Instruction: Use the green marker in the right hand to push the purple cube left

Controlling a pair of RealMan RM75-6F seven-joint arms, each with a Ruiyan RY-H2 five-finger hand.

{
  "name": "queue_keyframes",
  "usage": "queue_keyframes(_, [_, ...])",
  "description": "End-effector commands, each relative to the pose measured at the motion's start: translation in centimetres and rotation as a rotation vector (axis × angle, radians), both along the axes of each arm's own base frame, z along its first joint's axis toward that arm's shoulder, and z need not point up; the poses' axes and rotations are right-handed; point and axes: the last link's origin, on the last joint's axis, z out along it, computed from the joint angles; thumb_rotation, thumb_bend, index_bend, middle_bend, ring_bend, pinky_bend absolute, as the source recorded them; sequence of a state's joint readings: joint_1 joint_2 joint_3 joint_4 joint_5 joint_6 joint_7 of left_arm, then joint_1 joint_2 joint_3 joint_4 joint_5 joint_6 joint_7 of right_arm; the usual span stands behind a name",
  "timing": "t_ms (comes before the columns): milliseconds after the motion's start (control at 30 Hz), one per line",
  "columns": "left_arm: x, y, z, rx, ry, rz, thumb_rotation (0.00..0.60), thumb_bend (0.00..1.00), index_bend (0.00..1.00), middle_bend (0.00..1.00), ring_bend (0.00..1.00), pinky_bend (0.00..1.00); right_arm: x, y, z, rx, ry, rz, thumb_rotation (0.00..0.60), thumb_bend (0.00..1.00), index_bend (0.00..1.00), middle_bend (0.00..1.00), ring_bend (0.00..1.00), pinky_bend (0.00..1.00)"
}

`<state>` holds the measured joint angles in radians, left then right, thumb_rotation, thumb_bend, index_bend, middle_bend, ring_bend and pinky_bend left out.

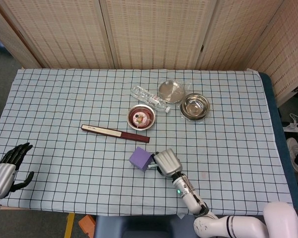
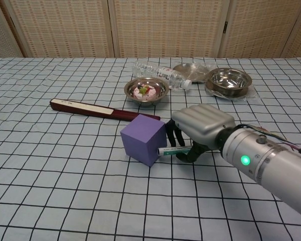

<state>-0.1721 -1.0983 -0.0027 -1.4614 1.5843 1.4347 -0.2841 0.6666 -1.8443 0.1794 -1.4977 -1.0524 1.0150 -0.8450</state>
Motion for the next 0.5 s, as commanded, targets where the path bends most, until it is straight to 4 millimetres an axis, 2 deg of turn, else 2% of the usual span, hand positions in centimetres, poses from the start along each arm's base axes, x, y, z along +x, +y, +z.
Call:
queue_keyframes(33, [-0.1, 0.1, 0.2, 0.0, -0.003, 0.003, 0.6, 0.43, 0.0, 0.0, 0.0, 0.11, 1.3, -0.5, -0.9, 0.002, -0.006, 0.011, 0.6, 0.4, 0.95, 0.86, 0.78, 0.67])
queue_keyframes(500, [-0.3, 0.2, 0.4, -0.008, -0.017, 0.004, 0.6, 0.43, 0.0, 0.0, 0.0, 0.11, 5.6, -1.6, -3.3, -0.019, -0.004, 0.045, 0.6, 0.4, 0.95, 0.86, 0.78, 0.67])
